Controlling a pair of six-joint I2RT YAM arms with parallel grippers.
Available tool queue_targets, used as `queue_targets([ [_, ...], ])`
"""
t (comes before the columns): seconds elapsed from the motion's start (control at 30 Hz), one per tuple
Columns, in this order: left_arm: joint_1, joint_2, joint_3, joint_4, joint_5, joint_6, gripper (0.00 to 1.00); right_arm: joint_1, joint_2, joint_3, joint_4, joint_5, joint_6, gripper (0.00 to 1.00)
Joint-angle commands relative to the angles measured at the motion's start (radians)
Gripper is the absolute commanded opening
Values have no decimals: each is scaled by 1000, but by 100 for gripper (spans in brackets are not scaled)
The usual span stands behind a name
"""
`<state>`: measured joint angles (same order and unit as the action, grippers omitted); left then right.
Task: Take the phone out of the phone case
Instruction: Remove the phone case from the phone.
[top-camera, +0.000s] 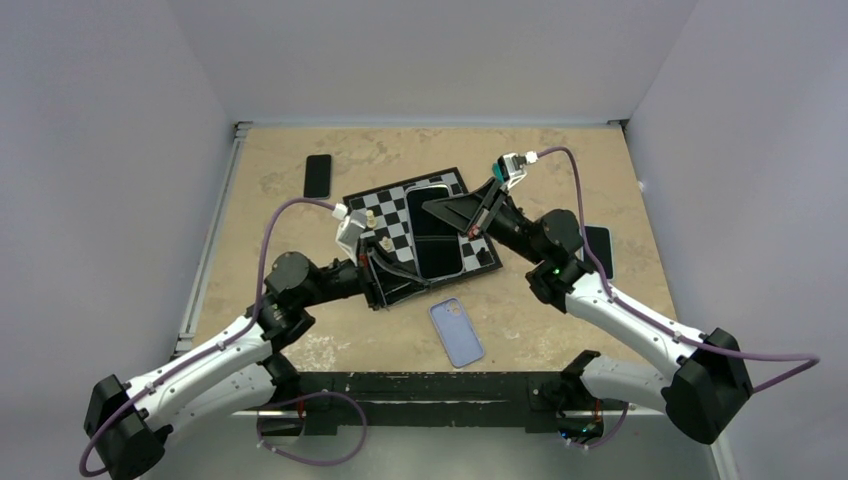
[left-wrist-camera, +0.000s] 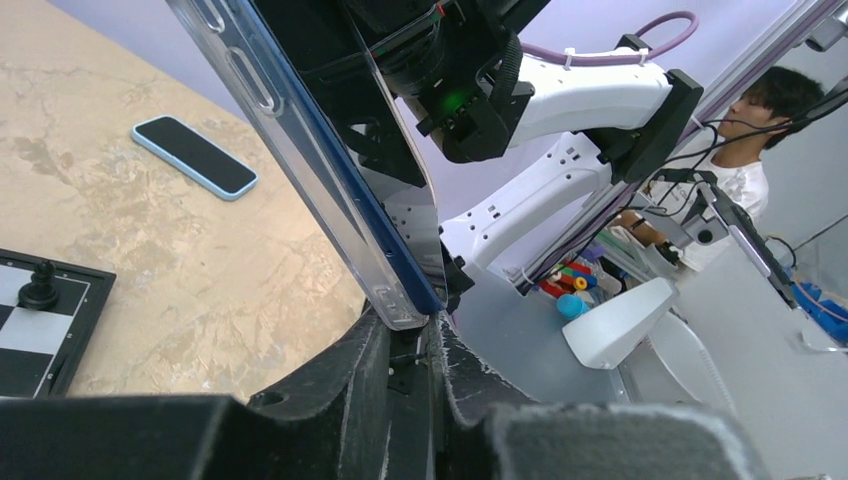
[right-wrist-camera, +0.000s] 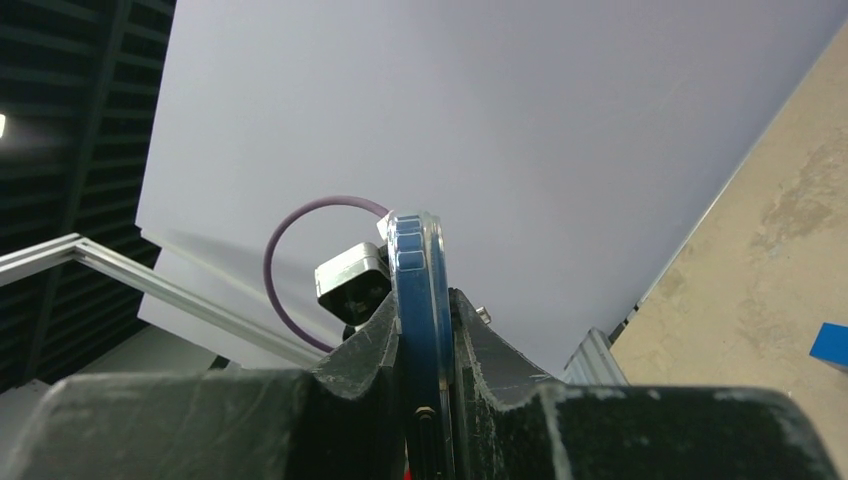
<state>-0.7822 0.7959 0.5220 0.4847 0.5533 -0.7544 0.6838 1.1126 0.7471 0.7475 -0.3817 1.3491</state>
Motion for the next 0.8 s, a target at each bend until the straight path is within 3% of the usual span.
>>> queue_targets([
  [0.0,8,8,42,-38,-142,45,30,5,-37,15,113,6,85,0],
  [0.23,9,25,73,-135,-296,-48,31,18,-47,-29,157,-2,106,0],
  [0.43,36,38,82,-208,-423,-68,20,43,-49,-48,269,-28,182,0],
  [0.63,84,132,80,-119,-386,-136,11,76,-23,-70,428,-58,317,0],
  [0.77,93,159,80,-54,-352,-153,20,78,-24,-98,459,-57,349,0],
])
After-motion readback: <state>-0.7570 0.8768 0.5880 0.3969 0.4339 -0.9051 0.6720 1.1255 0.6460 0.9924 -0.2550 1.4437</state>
